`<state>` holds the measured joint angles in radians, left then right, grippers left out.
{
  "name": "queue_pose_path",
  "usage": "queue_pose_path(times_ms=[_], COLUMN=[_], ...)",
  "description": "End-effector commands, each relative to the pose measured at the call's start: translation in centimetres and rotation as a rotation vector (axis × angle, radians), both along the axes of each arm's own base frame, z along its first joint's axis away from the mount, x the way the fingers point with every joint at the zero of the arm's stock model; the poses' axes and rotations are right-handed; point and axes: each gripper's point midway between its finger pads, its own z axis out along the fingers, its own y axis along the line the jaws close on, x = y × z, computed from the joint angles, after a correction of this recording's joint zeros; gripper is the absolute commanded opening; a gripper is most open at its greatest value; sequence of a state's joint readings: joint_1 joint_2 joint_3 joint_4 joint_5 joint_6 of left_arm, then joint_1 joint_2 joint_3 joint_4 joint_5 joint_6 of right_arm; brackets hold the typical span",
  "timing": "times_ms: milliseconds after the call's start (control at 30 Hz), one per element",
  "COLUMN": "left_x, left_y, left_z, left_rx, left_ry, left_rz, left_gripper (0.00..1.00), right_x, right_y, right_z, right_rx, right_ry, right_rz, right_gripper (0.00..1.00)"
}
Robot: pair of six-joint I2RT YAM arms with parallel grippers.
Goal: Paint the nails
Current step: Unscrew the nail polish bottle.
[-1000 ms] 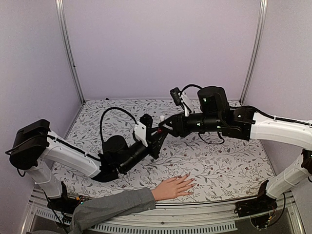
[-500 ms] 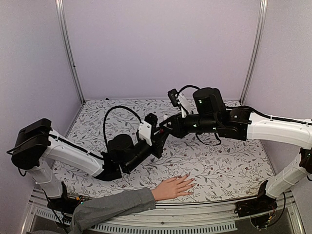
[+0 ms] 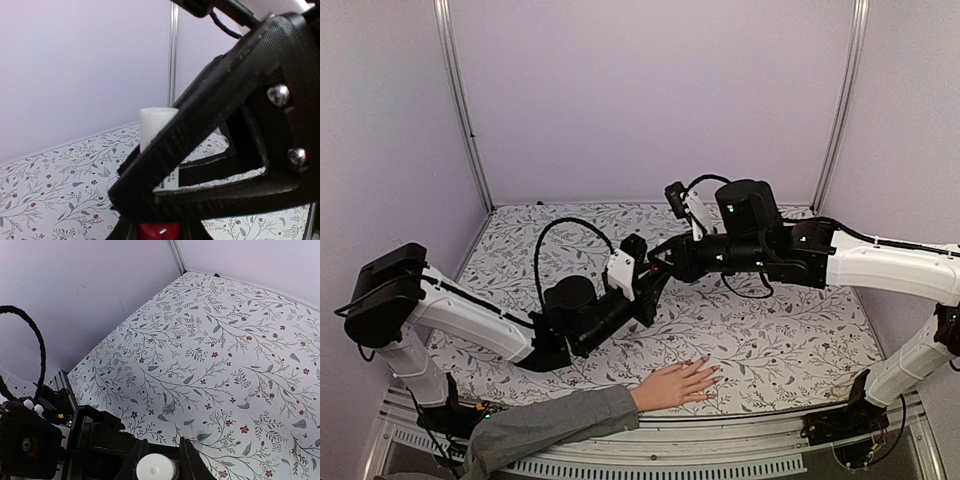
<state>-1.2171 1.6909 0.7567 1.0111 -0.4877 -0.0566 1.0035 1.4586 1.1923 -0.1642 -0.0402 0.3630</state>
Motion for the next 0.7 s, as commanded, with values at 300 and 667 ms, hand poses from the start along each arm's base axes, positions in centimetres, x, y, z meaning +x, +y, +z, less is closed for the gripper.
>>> queue_pose_path(times_ms=[300, 667], left_x=[-1.7, -8.6], left_y=[-1.1, -2.1], left_z=[0.6, 3.4], left_rx=[-0.033, -0.128], left_ry=[-0.001, -0.097], left_rz=[-0.108, -0.603], left_gripper=[0.0, 0.0], right_x=[-0.9, -5.1], right_y=[0.7, 1.4], right_z=[2.9, 4.9], right_rx=[0.075, 0.118], right_ry=[-0.068, -0.168], right_rz=[0.077, 0.346], right_gripper=[0.0, 0.0])
